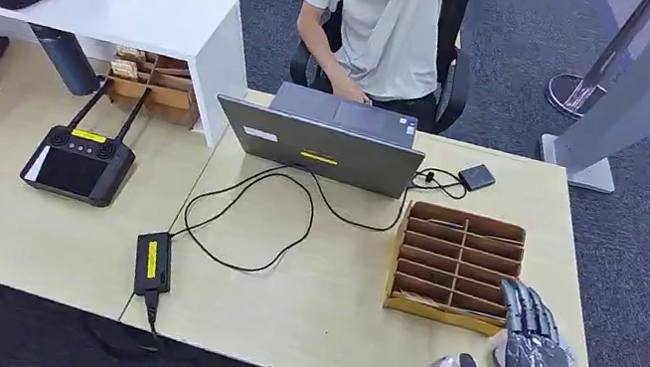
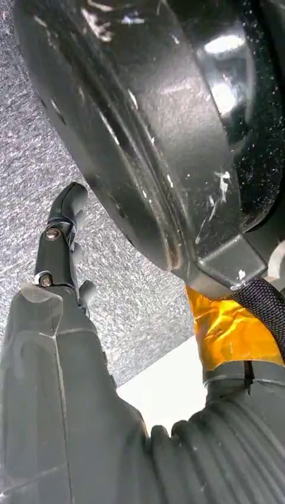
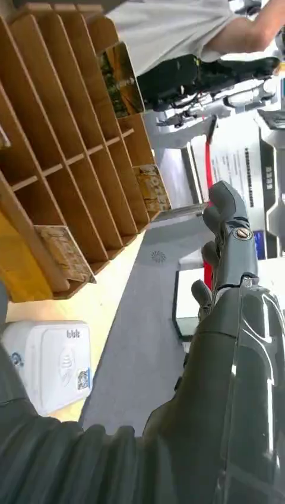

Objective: Pass the card to the sensor for recognition and then transmit it.

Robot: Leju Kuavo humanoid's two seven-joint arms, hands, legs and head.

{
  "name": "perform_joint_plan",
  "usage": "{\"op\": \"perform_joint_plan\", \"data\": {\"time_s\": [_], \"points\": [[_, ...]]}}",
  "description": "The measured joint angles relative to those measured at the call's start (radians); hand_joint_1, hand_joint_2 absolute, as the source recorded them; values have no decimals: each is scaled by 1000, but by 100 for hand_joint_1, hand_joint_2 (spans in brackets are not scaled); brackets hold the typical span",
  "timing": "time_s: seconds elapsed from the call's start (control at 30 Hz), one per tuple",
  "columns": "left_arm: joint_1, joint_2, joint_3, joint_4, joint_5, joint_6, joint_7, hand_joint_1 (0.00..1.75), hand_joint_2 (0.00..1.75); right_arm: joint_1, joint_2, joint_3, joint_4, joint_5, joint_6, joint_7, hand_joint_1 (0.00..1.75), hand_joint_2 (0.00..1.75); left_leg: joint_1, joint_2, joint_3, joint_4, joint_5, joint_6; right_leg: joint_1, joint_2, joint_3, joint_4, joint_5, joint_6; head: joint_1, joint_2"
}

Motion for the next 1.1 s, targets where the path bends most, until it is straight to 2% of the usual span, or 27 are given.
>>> {"op": "perform_joint_plan", "data": {"time_s": [0.4, 1.1], "points": [[-3, -1, 0, 0, -15, 3, 10, 0, 175, -69, 58, -23, 73, 17, 0, -16, 0, 175, 0, 0, 0, 0, 0, 0, 0, 0, 0, 0, 0, 0, 0, 0], [-4, -9, 0, 0, -8, 19, 19, 0, 175, -71, 95, -31, 165, 11, -24, -46, 0, 175, 0, 0, 0, 0, 0, 0, 0, 0, -1, 0, 0, 0, 0, 0]]}}
